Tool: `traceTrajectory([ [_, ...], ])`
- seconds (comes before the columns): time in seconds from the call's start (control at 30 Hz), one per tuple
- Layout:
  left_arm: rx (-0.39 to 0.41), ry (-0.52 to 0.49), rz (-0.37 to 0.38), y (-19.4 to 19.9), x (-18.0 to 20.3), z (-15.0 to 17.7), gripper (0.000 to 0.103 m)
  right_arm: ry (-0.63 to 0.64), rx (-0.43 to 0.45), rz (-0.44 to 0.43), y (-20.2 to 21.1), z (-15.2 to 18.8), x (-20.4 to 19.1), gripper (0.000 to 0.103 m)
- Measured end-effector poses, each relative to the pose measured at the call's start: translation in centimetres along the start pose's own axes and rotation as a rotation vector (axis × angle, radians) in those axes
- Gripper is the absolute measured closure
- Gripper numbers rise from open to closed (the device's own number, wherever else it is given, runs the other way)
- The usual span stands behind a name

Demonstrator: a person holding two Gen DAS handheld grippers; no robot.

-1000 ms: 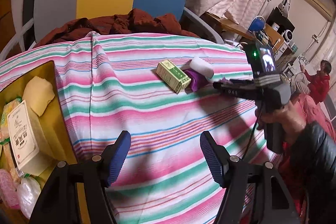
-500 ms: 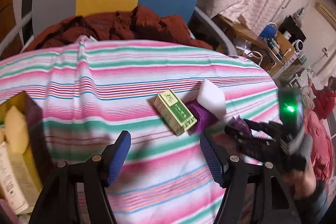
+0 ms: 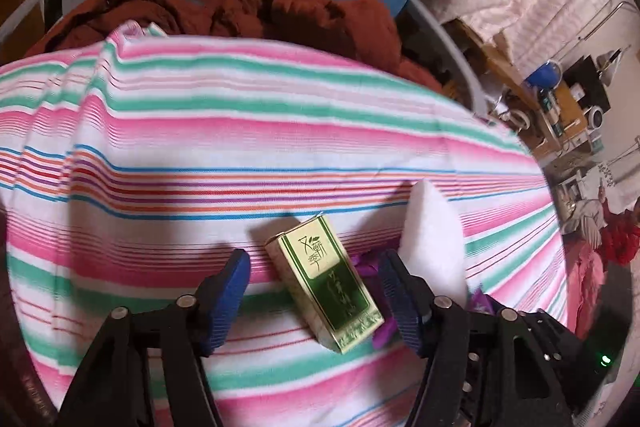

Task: Organize objects
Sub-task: 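Grasp the green essential-oil box with the left tool while the right tool grasps a purple packet, then carry the green box and purple packet over the gold tray and open both tools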

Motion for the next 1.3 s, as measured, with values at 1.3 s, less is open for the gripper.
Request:
traceTrajectory([
  [1.3, 0.151, -0.322, -0.001, 8.4, -2.6, 16.6, 0.07, 0.175, 0.005, -0.174, 1.7, 2.3, -2.7, 0.05],
])
Point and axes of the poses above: each gripper's, at about its wrist camera, not at the fingertips, and y roughly against the way its jaws point, x to its right, z to its underside, the point moved 1 cm from there along -y, roughly the way its jaws point, and after that the axes turned 7 degrees about -z, right-handed, at the moved point
